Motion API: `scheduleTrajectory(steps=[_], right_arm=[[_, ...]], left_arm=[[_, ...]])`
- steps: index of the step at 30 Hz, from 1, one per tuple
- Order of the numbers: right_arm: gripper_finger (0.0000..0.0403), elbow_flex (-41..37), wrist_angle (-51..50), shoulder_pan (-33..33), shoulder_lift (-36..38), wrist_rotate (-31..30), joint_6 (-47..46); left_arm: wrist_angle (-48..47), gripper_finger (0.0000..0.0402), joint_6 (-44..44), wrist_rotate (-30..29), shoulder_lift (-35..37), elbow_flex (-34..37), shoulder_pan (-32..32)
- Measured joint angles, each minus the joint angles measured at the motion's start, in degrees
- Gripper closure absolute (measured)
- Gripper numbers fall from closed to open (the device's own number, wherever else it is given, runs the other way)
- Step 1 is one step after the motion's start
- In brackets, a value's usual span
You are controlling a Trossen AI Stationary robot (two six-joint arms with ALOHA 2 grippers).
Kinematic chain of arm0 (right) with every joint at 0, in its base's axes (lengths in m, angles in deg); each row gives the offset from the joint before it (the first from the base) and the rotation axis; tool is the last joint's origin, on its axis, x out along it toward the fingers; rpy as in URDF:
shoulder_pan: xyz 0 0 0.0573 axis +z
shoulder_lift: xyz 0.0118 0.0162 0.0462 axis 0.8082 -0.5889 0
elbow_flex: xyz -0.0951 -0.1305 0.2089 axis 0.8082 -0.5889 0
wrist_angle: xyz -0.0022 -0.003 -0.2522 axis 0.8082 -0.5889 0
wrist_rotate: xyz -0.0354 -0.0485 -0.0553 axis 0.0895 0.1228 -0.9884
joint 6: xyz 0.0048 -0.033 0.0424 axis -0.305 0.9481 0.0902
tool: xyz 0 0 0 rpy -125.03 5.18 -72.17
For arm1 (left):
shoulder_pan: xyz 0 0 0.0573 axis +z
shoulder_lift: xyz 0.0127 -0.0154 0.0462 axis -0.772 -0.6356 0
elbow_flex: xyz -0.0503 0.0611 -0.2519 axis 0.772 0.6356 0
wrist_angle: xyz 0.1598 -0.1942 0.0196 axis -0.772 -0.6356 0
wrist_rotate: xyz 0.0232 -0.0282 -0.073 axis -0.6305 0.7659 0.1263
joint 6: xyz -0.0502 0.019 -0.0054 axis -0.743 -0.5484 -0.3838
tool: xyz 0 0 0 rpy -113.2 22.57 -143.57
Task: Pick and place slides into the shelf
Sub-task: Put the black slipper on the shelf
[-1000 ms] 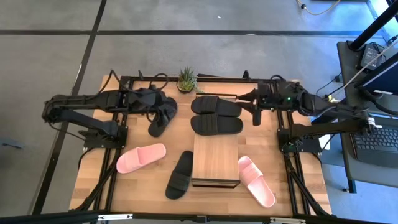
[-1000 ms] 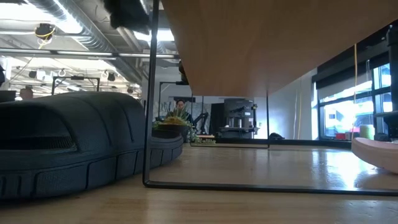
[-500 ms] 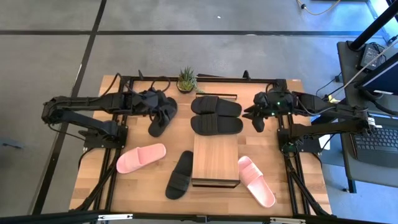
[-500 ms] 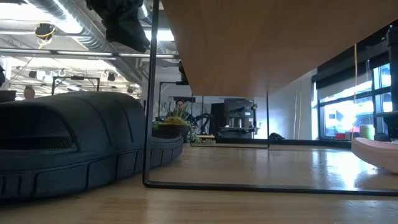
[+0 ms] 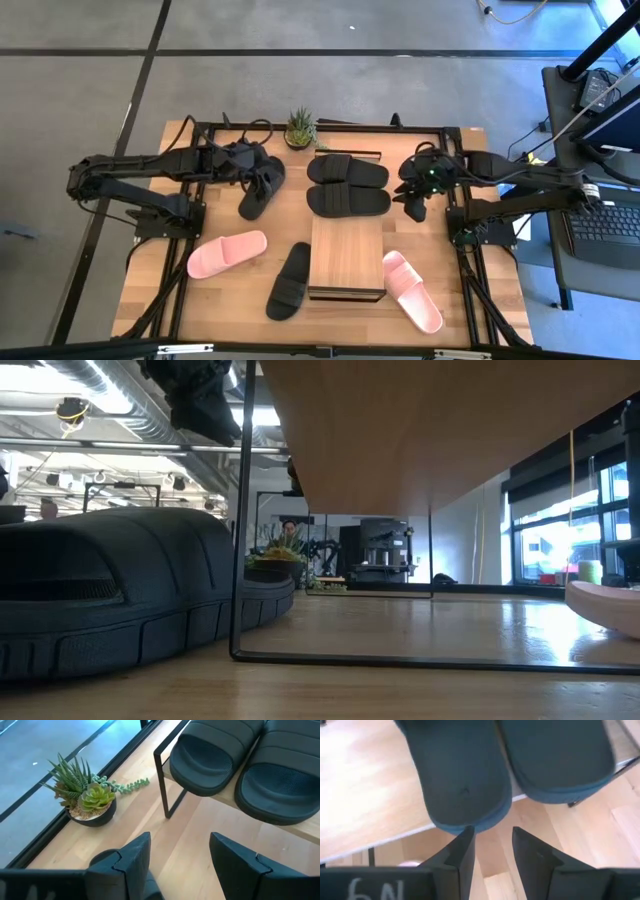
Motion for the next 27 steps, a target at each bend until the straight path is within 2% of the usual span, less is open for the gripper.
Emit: scheduleTrajectory(steps=[12, 27], right_arm=[[0.0272, 0.0, 0.9, 0.1, -3.3, 0.0, 0.3], [0.0272, 0.0, 4.7, 0.1, -3.5, 1.5, 0.0]], left_arm=[[0.0, 0.0207, 1.5, 0.0, 0.0, 0.0, 0.0], [0.0, 0.0207, 1.5, 0.0, 0.0, 0.0, 0.0]])
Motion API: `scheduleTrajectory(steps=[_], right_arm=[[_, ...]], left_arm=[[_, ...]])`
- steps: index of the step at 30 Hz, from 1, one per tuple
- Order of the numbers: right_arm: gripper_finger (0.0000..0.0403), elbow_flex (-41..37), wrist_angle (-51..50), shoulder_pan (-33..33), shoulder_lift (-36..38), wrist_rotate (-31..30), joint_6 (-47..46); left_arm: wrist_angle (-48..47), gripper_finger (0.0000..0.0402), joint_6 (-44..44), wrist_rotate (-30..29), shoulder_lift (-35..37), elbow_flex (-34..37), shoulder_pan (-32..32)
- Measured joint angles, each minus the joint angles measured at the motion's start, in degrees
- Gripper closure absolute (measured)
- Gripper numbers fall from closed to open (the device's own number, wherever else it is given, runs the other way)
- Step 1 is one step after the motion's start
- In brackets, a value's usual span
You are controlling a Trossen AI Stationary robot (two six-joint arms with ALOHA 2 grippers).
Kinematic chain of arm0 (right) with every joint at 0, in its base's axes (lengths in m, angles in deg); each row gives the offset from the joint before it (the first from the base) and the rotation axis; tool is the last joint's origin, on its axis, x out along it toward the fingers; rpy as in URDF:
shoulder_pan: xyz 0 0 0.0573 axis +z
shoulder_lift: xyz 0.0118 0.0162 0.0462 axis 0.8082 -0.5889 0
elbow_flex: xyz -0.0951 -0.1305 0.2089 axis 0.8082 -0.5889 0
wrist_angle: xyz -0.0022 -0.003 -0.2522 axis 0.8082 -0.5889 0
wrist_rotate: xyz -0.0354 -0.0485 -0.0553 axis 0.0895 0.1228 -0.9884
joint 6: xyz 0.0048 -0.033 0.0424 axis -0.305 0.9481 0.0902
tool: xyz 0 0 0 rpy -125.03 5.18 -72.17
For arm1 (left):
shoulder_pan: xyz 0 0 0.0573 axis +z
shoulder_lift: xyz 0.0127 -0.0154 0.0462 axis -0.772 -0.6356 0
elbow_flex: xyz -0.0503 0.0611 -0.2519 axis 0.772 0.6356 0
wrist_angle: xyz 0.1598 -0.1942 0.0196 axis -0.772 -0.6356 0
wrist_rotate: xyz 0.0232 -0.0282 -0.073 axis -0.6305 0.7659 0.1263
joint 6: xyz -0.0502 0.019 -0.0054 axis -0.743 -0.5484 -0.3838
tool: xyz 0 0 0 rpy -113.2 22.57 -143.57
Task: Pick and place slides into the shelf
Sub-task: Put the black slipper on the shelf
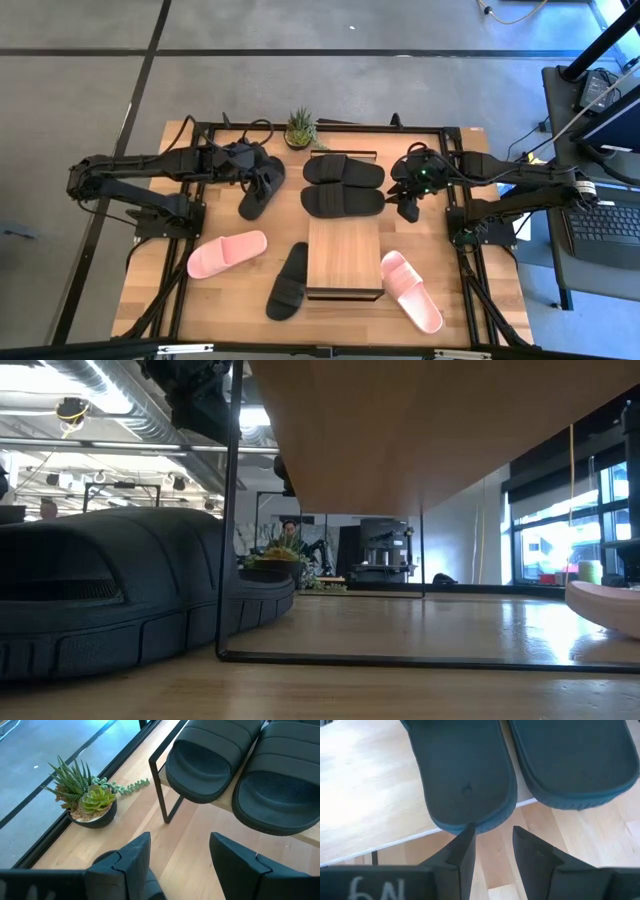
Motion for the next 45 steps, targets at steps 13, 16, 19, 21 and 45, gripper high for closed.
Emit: scheduleTrajectory(steps=[13, 16, 19, 21, 45], right_arm=[[0.0272, 0.0, -0.3, 0.0, 1.2, 0.0, -0.7], [0.0272, 0.1, -2.7, 0.0, 3.2, 0.0, -3.0], [0.0272, 2.0, -6.8, -0.1, 5.3, -0.5, -5.0], [0.0272, 3.7, -8.6, -0.2, 6.5, -2.8, -6.8], [0.0272, 7.7, -6.8, -1.3, 6.3, -13.4, -4.7]], left_arm=[[0.0, 0.0207, 0.0, 0.0, 0.0, 0.0, 0.0], [0.0, 0.0207, 0.0, 0.0, 0.0, 0.0, 0.0], [0.0, 0.0207, 0.0, 0.0, 0.0, 0.0, 0.0], [0.0, 0.0207, 0.0, 0.0, 0.0, 0.0, 0.0], [-13.9, 0.0207, 11.6, -4.5, -11.4, 0.0, 1.9]])
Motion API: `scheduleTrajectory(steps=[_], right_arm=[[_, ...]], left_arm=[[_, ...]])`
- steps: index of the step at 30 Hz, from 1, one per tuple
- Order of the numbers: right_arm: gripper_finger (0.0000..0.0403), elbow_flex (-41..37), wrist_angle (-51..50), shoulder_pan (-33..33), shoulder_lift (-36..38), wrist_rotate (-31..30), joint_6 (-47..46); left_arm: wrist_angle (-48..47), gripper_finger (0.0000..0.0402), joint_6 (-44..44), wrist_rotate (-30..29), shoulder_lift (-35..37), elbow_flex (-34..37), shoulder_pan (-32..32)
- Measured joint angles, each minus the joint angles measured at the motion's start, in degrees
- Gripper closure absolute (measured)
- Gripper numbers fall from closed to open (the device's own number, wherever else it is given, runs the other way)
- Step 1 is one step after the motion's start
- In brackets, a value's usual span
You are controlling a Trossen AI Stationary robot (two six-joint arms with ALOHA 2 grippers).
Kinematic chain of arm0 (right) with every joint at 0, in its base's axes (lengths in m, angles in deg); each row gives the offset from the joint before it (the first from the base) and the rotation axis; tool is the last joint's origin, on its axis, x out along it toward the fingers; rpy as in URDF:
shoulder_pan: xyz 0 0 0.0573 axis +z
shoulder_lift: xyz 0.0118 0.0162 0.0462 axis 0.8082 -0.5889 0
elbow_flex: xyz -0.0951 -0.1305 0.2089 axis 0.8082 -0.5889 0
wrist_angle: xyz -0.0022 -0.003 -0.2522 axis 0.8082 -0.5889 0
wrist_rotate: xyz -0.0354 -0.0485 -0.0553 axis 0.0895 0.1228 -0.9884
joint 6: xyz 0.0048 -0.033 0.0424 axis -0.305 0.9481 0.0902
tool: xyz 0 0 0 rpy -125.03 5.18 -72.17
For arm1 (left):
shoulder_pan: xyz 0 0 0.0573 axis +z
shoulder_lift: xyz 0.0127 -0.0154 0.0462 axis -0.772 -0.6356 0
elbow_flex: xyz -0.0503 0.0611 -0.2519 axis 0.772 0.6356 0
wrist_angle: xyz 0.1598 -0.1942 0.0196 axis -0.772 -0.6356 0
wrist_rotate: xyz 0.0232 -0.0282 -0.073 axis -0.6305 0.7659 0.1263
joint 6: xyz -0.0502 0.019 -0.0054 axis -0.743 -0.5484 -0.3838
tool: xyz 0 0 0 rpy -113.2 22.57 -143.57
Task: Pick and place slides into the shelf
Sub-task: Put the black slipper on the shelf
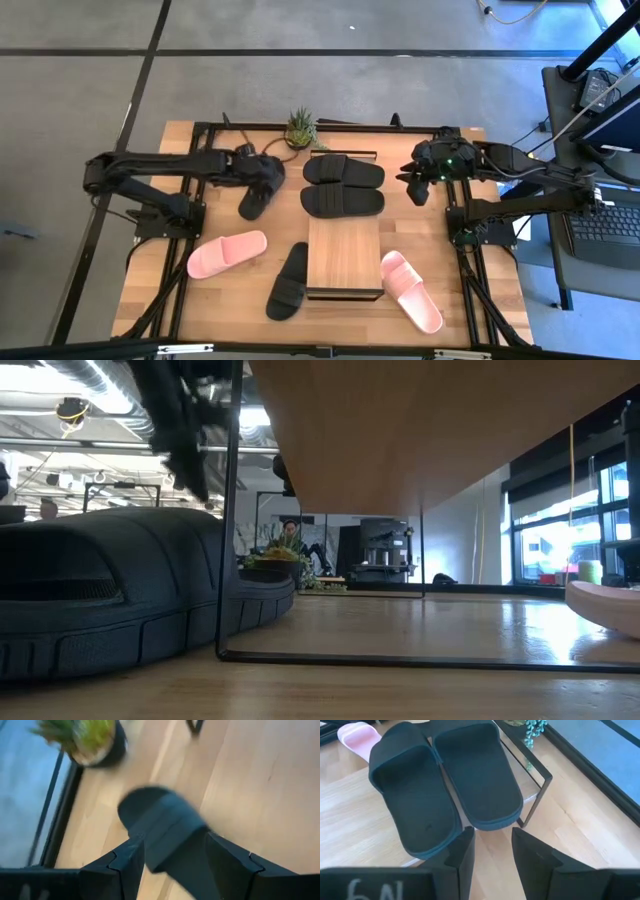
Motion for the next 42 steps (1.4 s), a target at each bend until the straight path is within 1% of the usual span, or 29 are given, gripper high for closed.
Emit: scheduleTrajectory(steps=[4, 8, 12, 16, 21, 31, 33, 36, 42], right_arm=[[0.0272, 0.0, 0.0, 0.0, 0.0, 0.0, 0.4], [0.0272, 0.0, 0.0, 0.0, 0.0, 0.0, 0.6], [0.0272, -0.1, 0.1, 0.0, 0.0, 0.0, 0.6], [0.0272, -0.1, 0.1, 0.0, 0.0, 0.0, 0.8], [0.0272, -0.1, 0.1, 0.0, 0.0, 0.0, 2.1], [0.0272, -0.1, 0.1, 0.0, 0.0, 0.0, 3.4], [0.0272, -0.1, 0.1, 0.0, 0.0, 0.0, 3.4], [0.0272, -0.1, 0.1, 0.0, 0.0, 0.0, 3.4], [0.0272, -0.1, 0.1, 0.0, 0.0, 0.0, 3.3]], left_arm=[[-1.1, 0.0207, 3.0, -0.4, -5.1, 0.0, 0.3], [-0.5, 0.0207, 6.7, -3.7, -9.8, 0.0, 0.3], [0.0, 0.0207, 11.8, -4.5, -13.9, 0.0, 0.3], [1.8, 0.0207, 13.8, -8.0, -17.0, 0.0, 0.3], [3.7, 0.0207, 15.8, -11.5, -19.2, 0.0, 0.3], [4.2, 0.021, 15.6, -11.7, -19.9, 0.0, 0.4], [4.2, 0.0218, 15.5, -11.6, -19.9, 0.0, 0.4], [4.2, 0.0242, 15.5, -11.4, -19.9, 0.0, 0.4], [4.2, 0.0311, 15.4, -11.2, -19.9, 0.0, 0.4]])
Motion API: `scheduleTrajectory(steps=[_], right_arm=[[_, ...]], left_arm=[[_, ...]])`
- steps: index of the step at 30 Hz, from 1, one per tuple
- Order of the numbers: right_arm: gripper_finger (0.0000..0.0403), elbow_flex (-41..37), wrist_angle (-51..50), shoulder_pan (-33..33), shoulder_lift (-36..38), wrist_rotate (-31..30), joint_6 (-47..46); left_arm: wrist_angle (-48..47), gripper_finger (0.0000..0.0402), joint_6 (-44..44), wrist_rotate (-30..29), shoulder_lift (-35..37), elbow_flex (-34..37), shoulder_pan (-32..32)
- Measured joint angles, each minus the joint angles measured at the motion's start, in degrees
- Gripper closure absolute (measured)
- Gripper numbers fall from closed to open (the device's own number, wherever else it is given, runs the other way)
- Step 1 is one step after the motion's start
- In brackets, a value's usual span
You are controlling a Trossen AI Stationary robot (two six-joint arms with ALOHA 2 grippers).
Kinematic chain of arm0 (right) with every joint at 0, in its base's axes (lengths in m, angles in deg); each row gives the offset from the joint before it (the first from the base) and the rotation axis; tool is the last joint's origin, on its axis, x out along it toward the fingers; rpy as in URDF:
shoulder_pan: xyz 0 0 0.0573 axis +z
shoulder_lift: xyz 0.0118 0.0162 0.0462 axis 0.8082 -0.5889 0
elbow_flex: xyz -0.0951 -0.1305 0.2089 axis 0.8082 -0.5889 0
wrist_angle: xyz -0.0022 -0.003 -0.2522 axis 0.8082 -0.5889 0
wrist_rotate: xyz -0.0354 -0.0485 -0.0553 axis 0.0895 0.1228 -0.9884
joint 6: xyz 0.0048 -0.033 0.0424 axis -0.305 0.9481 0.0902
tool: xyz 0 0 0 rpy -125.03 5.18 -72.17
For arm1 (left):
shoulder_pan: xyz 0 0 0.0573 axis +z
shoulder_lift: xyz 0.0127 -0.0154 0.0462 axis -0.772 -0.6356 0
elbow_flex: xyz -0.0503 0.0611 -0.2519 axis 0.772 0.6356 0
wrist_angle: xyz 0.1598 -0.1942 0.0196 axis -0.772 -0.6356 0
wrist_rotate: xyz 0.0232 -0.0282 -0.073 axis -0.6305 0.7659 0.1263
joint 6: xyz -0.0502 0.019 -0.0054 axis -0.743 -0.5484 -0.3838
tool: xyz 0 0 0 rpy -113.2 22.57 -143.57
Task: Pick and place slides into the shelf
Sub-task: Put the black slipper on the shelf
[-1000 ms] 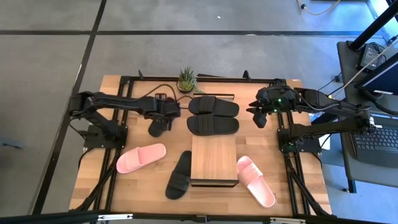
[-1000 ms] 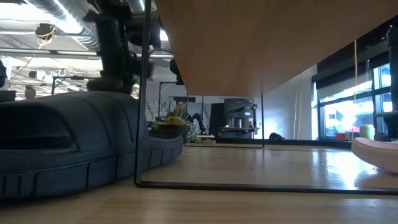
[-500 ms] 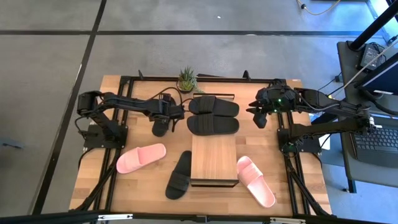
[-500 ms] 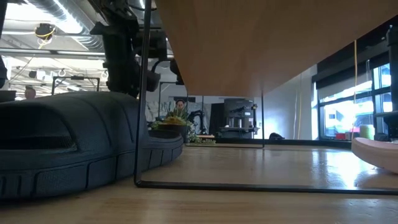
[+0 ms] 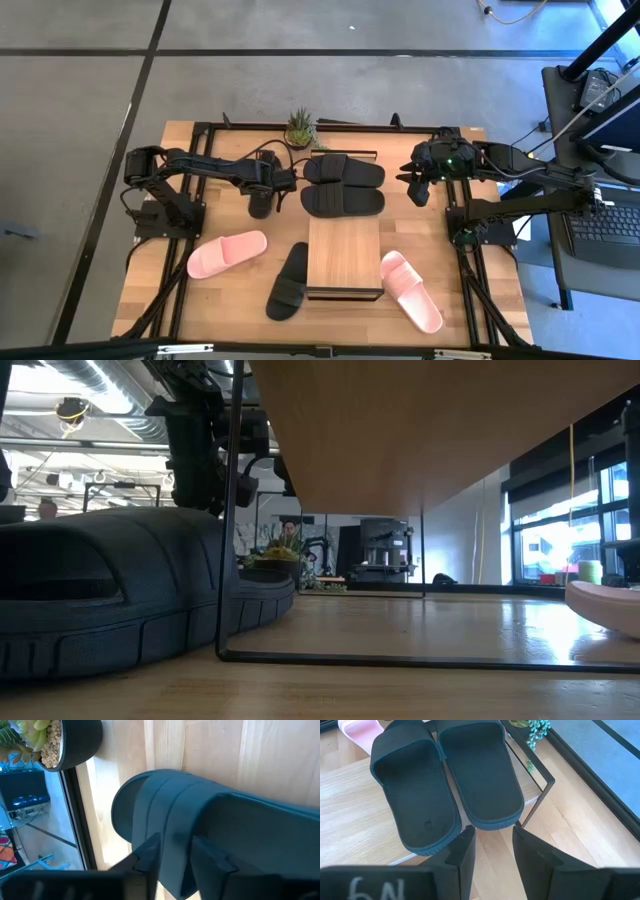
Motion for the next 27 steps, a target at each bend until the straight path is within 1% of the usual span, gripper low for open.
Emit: scheduleTrajectory(steps=[5, 7, 11, 17, 21, 27], right_arm=[[0.0272, 0.0, 0.0, 0.0, 0.0, 0.0, -0.1], [0.0272, 0.0, 0.0, 0.0, 0.0, 0.0, -0.1], [0.0272, 0.0, 0.0, 0.0, 0.0, 0.0, -1.4], [0.0272, 0.0, 0.0, 0.0, 0.0, 0.0, -1.5], [0.0272, 0.0, 0.3, 0.0, 0.0, 0.0, -1.4], [0.0272, 0.0, 1.4, 0.0, 0.0, 0.0, -1.7]], left_arm=[[-0.1, 0.0378, -0.1, 0.1, 0.0, 0.0, 0.0], [-0.6, 0.0394, -0.2, 0.8, 0.0, 0.0, 0.0], [-3.0, 0.0397, -2.1, 2.4, 0.0, -0.1, 0.0], [-10.1, 0.0399, -7.5, 2.9, 1.9, 0.0, 0.0], [-11.8, 0.04, -10.8, 2.3, 5.6, 0.0, 0.0], [-13.3, 0.0401, -14.3, -1.1, 14.3, -0.6, 0.2]])
